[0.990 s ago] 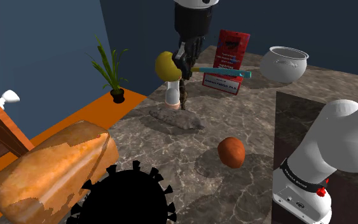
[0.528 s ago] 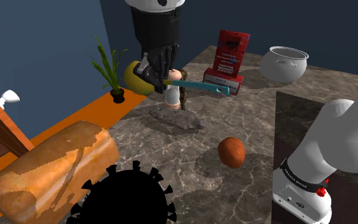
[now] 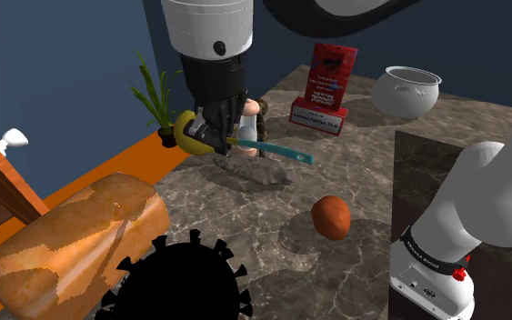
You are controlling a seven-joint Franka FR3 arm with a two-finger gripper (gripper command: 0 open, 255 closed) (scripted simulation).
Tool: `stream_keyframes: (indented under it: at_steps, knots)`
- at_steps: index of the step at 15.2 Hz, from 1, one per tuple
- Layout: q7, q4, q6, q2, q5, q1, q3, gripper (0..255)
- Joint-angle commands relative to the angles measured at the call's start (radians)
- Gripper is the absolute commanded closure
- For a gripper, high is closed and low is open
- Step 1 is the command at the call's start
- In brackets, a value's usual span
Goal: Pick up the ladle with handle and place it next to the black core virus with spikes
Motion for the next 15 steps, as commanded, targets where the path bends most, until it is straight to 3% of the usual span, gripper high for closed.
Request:
stream_keyframes:
  at_steps: [1, 15]
  knots:
    - [0.003, -0.028, 0.026, -0.002, 0.001, 0.0, 0.0, 255]
    - [0.044, -0.192, 0.208, 0.025, -0.02, 0.003, 0.011, 255]
